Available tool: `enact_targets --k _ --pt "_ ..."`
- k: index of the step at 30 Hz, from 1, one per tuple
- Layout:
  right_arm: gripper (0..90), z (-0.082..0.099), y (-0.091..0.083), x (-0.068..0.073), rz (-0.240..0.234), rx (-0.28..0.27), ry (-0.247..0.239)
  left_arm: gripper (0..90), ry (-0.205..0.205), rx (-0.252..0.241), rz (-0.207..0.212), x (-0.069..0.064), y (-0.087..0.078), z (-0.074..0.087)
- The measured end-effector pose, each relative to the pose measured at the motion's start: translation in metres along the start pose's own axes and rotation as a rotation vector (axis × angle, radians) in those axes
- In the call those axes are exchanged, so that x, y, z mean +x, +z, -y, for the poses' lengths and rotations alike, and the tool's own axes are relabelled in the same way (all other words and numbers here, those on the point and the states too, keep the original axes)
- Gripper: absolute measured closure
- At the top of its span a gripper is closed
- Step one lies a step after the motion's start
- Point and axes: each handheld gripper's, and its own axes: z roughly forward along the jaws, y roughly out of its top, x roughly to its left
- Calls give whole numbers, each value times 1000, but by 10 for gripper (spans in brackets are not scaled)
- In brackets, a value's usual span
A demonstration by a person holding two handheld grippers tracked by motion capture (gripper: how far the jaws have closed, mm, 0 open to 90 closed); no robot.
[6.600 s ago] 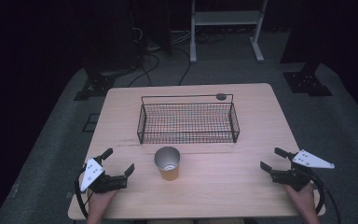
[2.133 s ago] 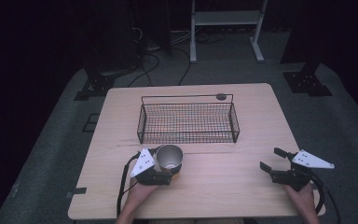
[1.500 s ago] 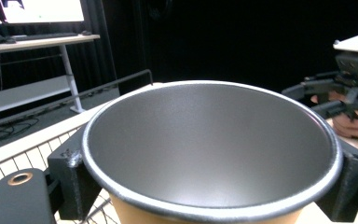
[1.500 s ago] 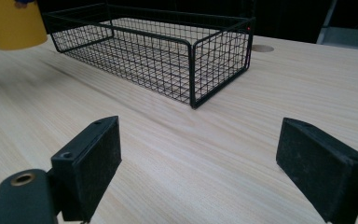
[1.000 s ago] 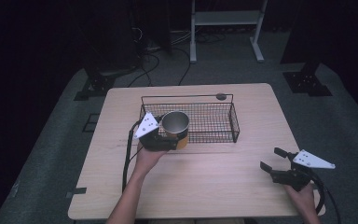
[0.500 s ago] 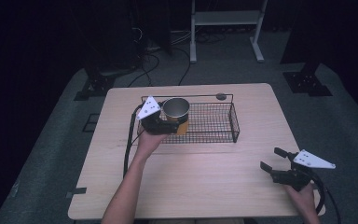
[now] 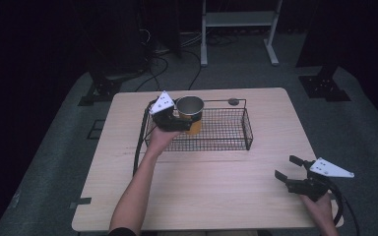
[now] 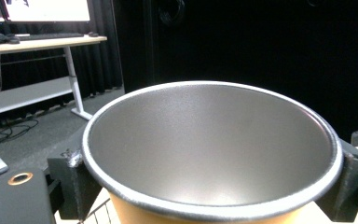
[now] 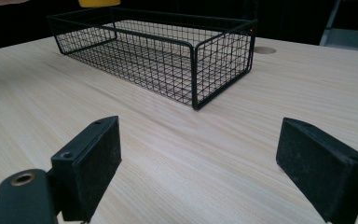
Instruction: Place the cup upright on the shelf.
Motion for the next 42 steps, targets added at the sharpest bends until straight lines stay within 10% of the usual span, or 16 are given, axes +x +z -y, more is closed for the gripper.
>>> enact_targets --k 42 --pt "129 0 1 0 -1 3 -4 114 7 105 139 33 43 28"
